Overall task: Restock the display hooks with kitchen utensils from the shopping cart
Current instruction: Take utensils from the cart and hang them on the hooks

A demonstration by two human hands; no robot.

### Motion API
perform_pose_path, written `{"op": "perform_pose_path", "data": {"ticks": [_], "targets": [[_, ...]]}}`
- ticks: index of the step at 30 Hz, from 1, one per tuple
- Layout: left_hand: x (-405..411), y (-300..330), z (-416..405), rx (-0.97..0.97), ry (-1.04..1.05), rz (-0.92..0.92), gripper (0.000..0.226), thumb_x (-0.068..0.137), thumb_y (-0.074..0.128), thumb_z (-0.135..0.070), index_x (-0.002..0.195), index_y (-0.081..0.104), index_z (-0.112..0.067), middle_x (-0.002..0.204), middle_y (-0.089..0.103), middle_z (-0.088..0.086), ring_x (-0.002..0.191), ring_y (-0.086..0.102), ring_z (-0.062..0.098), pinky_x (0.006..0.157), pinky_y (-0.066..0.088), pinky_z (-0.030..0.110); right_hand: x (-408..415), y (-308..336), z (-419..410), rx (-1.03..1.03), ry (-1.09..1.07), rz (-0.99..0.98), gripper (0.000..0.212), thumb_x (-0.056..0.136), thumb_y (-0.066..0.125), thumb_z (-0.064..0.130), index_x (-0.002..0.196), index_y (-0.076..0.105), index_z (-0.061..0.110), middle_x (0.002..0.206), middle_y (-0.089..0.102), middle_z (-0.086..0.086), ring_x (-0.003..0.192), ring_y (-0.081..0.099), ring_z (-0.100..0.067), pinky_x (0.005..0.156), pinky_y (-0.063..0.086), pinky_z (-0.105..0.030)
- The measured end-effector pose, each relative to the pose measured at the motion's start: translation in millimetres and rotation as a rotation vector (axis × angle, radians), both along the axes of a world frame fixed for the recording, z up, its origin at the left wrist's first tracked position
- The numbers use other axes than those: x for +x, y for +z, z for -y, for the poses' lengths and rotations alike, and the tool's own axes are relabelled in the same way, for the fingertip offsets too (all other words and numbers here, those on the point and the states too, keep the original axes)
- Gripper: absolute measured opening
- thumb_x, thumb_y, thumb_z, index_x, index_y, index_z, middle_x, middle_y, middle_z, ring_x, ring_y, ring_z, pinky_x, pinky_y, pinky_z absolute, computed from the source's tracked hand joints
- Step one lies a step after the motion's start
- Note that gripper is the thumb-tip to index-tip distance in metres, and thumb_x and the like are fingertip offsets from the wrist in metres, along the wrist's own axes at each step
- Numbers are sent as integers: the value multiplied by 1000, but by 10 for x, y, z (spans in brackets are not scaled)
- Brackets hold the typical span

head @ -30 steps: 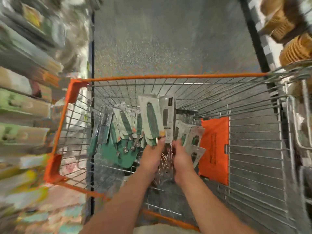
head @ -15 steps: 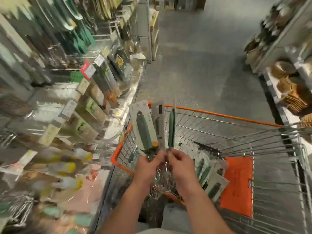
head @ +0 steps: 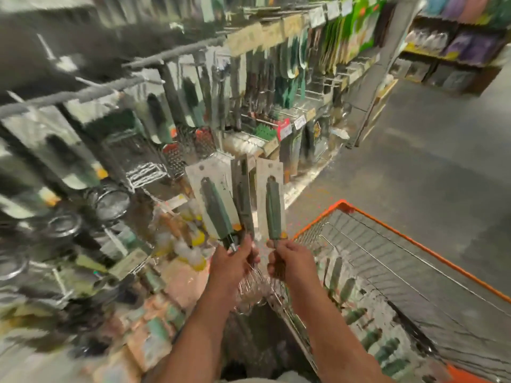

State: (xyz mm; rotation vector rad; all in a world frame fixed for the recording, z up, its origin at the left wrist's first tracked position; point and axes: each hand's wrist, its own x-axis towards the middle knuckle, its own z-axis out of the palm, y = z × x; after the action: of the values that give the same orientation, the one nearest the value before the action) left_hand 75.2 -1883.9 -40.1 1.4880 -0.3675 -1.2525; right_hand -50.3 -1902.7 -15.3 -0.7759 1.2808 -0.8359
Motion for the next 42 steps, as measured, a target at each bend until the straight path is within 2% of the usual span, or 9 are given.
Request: {"op": "perform_pose_path", "data": {"ticks": [8,11,18,22,29,34,36,39,42], "targets": [[106,227,-605,22,403,-3,54,85,80,-53,120,60,-16,106,77,9,98,74,25,96,58,47,244,298,-170,-187,490,-119,54,106,48,48,84,72,5,59,62,-12,53,57,-23,60,46,-34],[78,279,-967,3,533,13,44,87,73,-52,117,65,-22,98,80,5,97,76,25,95,58,51,392,232,-376,-196,633,-128,56,107,46,47,73,75,12,57,63,-15,53,57,-24,60,44,-34],[110,221,-1980,33,850,-26,100,44,84,-87,123,68,-28,117,76,10,114,68,42,98,54,64,827,106,-1085,-42,987,-152,51,102,57,47,85,75,2,61,68,-11,42,55,-17,43,42,-22],[215,411,-2549,-9,990,-71,58,80,76,-56,115,63,-13,86,75,10,74,72,25,60,60,35,1084,133,-1535,-97,1130,-81,49,102,62,39,86,72,-7,59,64,-13,43,57,-19,41,43,-21],[643,564,-3474,-129,948,-108,51,83,78,-25,113,50,5,67,61,29,52,56,32,51,53,39,1730,116,-2286,-144,1439,-98,48,108,45,46,83,71,15,73,67,-13,61,62,-21,59,50,-26],[1242,721,-4180,-164,978,-90,31,84,81,-13,99,53,-16,75,77,10,69,73,25,65,61,38,2313,245,-2889,-59,1422,-51,62,81,70,72,110,75,17,97,72,-9,83,65,-25,86,57,-45],[1504,789,-4439,-181,968,-78,29,89,78,-11,102,52,-16,74,74,12,61,71,19,53,58,30,2560,314,-3091,-50,1414,-6,61,85,74,62,114,67,8,82,70,-6,66,63,-20,64,54,-31],[1803,909,-4743,-184,908,19,23,94,72,-8,106,55,-14,68,75,2,59,72,13,51,55,23,2807,425,-3345,30,1307,108,41,95,72,37,119,66,5,99,76,-13,73,73,-18,46,49,-22],[1952,976,-4942,-160,842,130,18,94,72,-7,106,61,-15,75,77,4,70,74,18,70,58,29,2993,473,-3596,16,1234,175,38,100,65,33,121,67,2,101,76,-18,71,68,-23,53,52,-28]]}}
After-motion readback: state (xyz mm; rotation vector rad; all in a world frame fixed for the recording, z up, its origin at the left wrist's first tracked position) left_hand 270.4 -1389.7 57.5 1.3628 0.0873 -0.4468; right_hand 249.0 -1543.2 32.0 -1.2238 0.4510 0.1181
